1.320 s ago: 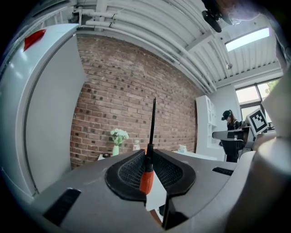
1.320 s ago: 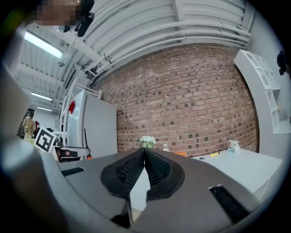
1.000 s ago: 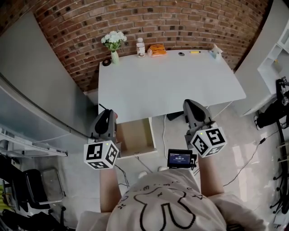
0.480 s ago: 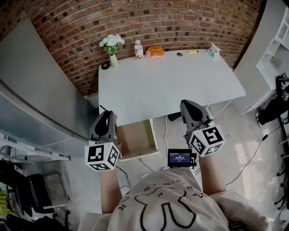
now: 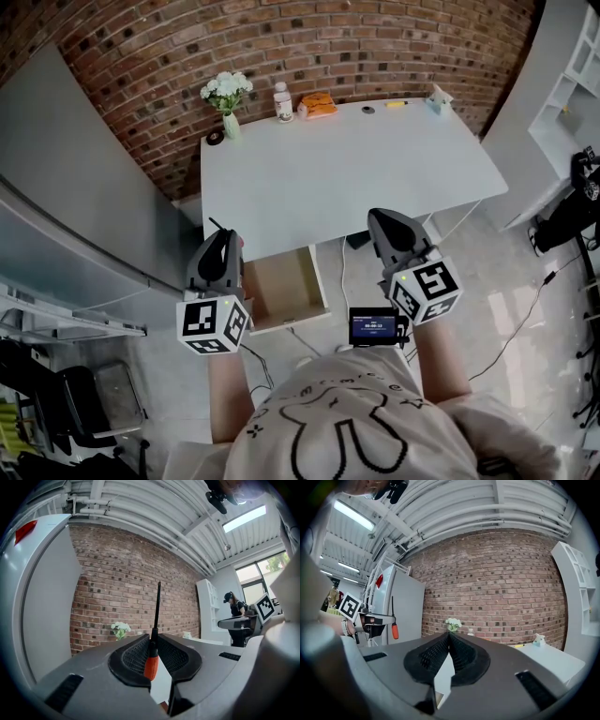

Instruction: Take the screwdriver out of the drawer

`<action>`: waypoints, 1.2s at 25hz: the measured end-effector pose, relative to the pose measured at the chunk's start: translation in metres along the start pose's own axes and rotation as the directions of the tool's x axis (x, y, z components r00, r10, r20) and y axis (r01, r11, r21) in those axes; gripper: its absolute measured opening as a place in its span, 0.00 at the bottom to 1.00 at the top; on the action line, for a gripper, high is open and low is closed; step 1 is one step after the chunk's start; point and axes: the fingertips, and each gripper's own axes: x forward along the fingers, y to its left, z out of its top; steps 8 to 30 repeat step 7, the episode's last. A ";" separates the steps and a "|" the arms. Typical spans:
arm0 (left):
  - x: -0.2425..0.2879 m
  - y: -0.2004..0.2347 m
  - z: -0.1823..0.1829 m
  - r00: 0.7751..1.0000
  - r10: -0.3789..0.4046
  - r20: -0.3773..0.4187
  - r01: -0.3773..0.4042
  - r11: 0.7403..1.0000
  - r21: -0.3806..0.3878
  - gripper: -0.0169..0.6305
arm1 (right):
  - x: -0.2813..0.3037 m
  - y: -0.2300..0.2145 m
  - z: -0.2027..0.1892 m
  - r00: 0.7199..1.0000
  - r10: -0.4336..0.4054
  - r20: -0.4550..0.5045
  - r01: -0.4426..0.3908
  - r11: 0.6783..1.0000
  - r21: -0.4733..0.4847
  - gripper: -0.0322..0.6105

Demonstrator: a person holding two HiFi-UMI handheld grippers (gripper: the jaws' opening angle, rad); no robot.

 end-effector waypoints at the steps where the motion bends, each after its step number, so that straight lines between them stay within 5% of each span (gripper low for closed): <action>1: 0.001 0.000 0.000 1.000 -0.001 -0.002 0.001 1.000 0.000 0.12 | 0.000 0.000 0.000 1.000 0.001 -0.002 -0.001 1.000 -0.001 0.08; 30: 0.002 -0.002 0.003 1.000 0.002 -0.007 -0.002 1.000 -0.003 0.12 | 0.000 -0.002 -0.001 1.000 0.015 -0.014 -0.015 1.000 0.001 0.08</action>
